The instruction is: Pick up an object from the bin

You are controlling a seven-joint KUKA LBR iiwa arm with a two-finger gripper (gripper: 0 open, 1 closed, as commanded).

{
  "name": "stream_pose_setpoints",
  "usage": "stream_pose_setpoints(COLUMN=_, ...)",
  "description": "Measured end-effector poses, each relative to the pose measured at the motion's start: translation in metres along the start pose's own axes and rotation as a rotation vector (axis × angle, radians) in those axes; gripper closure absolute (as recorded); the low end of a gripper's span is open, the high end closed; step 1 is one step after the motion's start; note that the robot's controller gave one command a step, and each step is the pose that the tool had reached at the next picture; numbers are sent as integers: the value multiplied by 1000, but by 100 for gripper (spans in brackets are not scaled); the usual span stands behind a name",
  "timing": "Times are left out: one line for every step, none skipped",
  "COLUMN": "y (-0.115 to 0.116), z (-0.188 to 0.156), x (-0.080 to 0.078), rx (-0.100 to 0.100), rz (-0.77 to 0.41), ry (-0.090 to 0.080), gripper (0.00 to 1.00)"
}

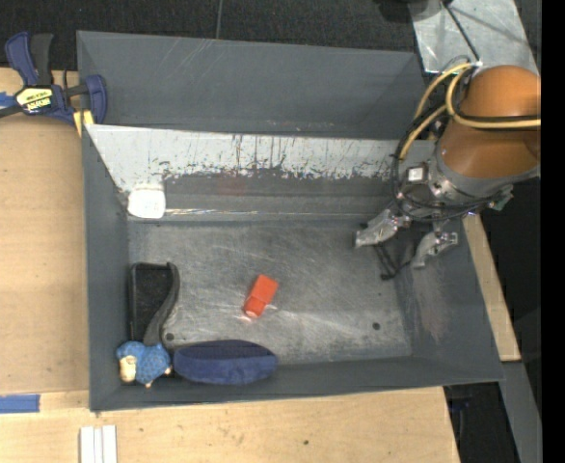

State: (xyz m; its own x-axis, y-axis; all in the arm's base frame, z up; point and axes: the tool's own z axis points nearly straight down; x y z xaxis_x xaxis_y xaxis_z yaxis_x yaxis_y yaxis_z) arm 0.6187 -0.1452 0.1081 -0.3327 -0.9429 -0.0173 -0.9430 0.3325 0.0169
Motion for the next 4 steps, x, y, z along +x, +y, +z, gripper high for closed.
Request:
stream_pose_setpoints(y=-3, z=33, x=-27, rx=7, rz=-424, ry=-4, gripper=0)
stream_pose_setpoints(y=31, z=34, x=-62, rx=29, rz=-89, ry=17, gripper=0)
stream_pose_setpoints(y=30, z=31, x=-67, rx=32, rz=-89, ry=7, gripper=100)
stream_pose_setpoints(y=28, z=-41, x=-69, rx=27, rz=-88, ry=14, gripper=100)
